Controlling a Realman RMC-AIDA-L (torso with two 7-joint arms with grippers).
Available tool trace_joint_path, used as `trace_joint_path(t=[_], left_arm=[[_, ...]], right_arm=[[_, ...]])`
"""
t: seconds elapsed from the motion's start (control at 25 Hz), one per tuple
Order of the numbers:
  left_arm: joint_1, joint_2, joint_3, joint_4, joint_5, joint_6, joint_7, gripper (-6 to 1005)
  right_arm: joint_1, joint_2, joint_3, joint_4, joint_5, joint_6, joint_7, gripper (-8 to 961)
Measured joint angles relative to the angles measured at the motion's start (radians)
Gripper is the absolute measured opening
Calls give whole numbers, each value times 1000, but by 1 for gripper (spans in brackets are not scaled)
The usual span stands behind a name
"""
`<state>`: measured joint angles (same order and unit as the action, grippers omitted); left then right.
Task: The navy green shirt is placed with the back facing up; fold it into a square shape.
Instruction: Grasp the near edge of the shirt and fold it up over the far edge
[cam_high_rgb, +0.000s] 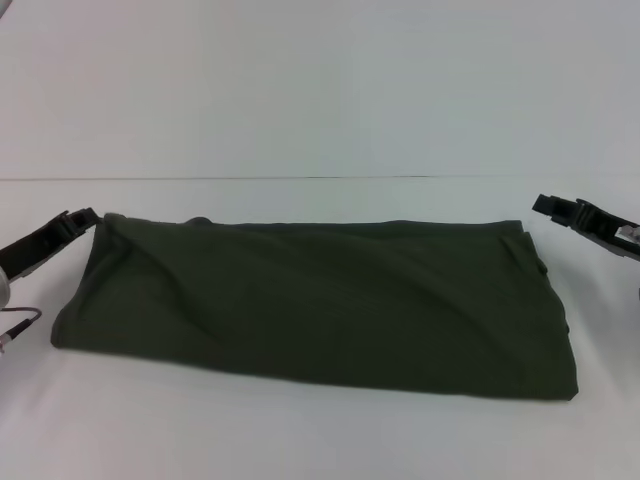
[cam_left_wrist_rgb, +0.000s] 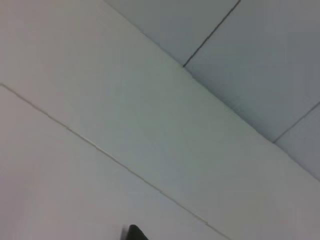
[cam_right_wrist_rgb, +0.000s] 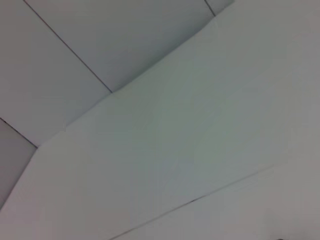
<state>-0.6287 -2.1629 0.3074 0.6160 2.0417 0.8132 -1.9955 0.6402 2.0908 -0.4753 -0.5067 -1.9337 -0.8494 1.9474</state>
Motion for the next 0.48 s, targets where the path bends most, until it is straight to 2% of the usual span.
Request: trace_joint_path(t=[0.04, 0.16, 0.32, 0.4, 0.48], left_arm=[[7, 0, 1, 0, -26, -1, 3, 135], [17, 0, 1, -1, -61, 1, 12, 242], [28, 3, 6, -1, -67, 42, 12, 335], [33, 9, 6, 1, -62, 90, 11, 381], [43, 34, 7, 7, -48, 200, -6, 427]], right_arm=[[-8, 0, 0, 0, 26, -10, -18, 317], [-34, 0, 0, 1, 105, -48, -66, 385], [-75, -4, 5, -3, 185, -127, -131, 477], [-100, -12, 5, -8, 206, -170, -138, 522], [-125, -26, 5, -10, 213, -218, -138, 568]])
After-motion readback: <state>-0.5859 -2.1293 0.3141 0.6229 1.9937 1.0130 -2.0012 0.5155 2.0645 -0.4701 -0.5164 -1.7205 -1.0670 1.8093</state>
